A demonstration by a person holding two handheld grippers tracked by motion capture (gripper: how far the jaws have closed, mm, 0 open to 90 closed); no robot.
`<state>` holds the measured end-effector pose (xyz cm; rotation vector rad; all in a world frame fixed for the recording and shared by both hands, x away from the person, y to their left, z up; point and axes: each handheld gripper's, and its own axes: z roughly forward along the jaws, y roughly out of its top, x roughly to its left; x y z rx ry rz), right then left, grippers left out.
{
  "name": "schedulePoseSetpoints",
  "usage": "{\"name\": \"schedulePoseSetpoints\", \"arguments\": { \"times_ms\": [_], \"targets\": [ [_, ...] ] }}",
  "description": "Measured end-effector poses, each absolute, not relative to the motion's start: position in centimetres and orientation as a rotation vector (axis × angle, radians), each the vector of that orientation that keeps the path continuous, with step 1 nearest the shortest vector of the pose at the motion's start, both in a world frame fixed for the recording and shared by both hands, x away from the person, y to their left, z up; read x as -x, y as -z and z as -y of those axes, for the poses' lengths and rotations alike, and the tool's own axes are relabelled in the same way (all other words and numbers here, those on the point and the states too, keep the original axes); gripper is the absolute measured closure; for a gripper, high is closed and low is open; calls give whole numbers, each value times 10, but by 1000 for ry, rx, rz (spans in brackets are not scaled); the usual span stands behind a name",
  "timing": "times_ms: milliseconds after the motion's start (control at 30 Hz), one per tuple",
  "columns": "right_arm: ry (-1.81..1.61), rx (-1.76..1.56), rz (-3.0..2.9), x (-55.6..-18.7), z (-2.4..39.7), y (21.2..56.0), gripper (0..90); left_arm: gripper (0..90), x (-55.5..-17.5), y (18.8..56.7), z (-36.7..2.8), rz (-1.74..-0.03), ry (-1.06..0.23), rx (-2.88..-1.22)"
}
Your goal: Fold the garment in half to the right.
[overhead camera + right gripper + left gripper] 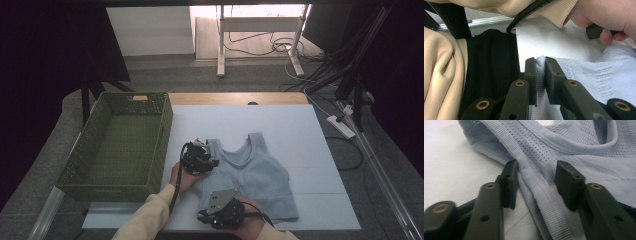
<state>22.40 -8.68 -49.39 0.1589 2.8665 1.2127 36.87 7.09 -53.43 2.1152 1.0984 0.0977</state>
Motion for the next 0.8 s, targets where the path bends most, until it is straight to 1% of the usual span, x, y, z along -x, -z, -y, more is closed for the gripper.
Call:
{"name": "schedulePoseSetpoints", "arguments": {
  "times_ms": [200,233,300,467,800],
  "targets": [
    [-1205,-156,-2867,-225,88,494,806,691,-369,537,-72,-1087,-38,-2084],
    [-1209,-160,-2865,-225,88,494,806,724,-369,537,-72,-1084,-33,-2079],
    [-1214,-166,-2863,-225,89,494,806,755,-369,538,-72,-1077,-29,-2069],
    [-1209,-162,-2860,-225,89,494,806,788,-369,537,-75,-1064,-15,-2054],
    [-1225,-159,-2838,-224,92,491,807,827,-369,527,-84,-1057,-47,-1998]
  ]
}}
